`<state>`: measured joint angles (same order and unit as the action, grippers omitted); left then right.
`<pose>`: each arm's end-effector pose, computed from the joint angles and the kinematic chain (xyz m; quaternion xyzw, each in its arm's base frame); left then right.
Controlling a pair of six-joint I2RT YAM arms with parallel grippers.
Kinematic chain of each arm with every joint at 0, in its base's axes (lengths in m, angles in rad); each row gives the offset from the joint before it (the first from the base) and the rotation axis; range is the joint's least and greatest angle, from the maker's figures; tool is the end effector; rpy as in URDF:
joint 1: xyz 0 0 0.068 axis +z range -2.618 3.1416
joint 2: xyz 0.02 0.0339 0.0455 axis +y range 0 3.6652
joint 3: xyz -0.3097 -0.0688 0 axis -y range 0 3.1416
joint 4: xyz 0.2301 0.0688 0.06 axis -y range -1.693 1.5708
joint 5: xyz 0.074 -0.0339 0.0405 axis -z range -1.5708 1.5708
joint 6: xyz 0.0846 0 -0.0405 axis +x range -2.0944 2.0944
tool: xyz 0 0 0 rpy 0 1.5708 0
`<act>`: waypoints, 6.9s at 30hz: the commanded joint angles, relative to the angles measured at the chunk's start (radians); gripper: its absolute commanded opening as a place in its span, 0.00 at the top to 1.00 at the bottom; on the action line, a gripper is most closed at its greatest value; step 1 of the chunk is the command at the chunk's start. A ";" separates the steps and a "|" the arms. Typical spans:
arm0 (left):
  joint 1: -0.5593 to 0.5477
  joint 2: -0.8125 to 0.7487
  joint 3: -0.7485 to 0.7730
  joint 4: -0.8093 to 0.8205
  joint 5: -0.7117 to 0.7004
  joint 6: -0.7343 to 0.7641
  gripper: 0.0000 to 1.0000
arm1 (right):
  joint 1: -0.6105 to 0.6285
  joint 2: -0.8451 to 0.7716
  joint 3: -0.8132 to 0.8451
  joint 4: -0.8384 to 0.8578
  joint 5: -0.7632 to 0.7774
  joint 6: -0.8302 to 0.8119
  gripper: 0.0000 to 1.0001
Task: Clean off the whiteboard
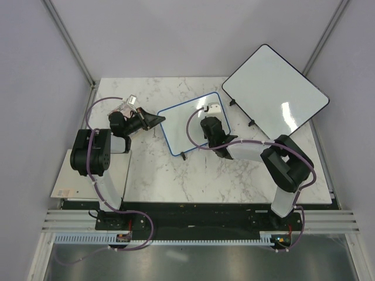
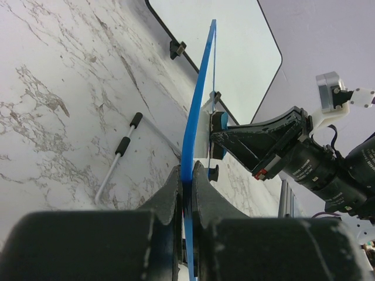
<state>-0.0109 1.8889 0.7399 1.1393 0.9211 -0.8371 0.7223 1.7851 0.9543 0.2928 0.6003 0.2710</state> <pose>0.3902 -0.0716 0.2211 0.0309 0.7085 -0.5472 0.4446 0.3383 0.2344 0.2130 -0.0436 0.8423 -0.0013 0.5372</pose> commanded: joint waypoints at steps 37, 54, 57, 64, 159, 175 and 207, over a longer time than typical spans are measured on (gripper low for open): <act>-0.032 0.042 -0.019 -0.029 0.097 0.085 0.98 | -0.035 0.019 -0.172 0.304 -0.180 -0.006 1.00; -0.035 0.050 -0.017 -0.004 0.104 0.067 0.98 | -0.110 0.086 0.089 0.270 -0.215 -0.055 1.00; -0.037 0.049 -0.016 -0.009 0.104 0.073 0.98 | -0.115 0.126 0.179 0.195 -0.284 -0.071 1.00; -0.041 0.042 -0.014 -0.023 0.101 0.082 0.98 | -0.116 0.211 0.362 -0.021 -0.427 -0.093 1.00; -0.083 -0.165 -0.016 -0.371 0.071 0.286 0.98 | -0.193 -0.546 -0.252 -0.290 -0.206 0.063 1.00; -0.058 -0.315 -0.086 -0.532 -0.021 0.346 0.98 | -0.193 -0.411 -0.396 -0.314 -0.396 0.215 0.88; -0.046 -0.462 -0.189 -0.661 -0.186 0.371 0.92 | -0.193 -0.230 -0.356 0.143 -0.586 0.148 0.25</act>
<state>-0.0566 1.4406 0.5816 0.5747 0.7860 -0.5739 0.5320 1.5082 0.5404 0.3378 0.0586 0.4335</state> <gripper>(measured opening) 0.065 0.760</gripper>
